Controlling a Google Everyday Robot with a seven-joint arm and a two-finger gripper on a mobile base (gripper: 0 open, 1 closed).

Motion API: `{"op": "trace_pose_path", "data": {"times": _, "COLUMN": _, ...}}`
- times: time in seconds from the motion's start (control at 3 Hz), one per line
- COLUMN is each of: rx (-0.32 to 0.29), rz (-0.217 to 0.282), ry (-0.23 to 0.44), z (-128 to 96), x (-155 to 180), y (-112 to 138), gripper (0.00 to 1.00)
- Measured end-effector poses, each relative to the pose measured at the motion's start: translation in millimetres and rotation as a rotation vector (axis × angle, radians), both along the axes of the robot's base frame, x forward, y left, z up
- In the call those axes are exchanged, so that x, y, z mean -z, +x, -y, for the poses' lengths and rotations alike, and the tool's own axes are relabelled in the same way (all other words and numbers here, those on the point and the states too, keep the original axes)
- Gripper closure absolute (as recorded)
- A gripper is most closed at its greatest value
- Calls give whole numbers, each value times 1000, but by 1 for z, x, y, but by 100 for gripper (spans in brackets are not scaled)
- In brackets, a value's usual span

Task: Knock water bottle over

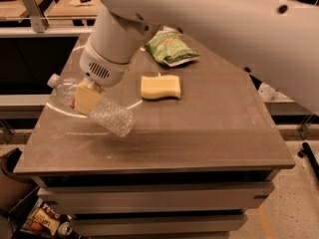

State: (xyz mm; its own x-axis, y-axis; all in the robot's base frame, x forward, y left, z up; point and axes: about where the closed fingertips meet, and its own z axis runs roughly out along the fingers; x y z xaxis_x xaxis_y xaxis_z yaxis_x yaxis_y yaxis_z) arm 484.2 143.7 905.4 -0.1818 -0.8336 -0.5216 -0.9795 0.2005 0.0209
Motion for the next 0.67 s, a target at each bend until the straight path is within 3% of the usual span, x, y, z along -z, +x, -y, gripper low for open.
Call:
{"op": "trace_pose_path", "data": {"times": 0.33, "rx": -8, "rz": -58, "ry": -75, "z": -8, "x": 25, "y": -5, "gripper": 100}}
{"op": "trace_pose_path", "data": {"times": 0.67, "rx": -42, "rz": -113, "ry": -82, "z": -27, "x": 51, "y": -10, "gripper": 100}}
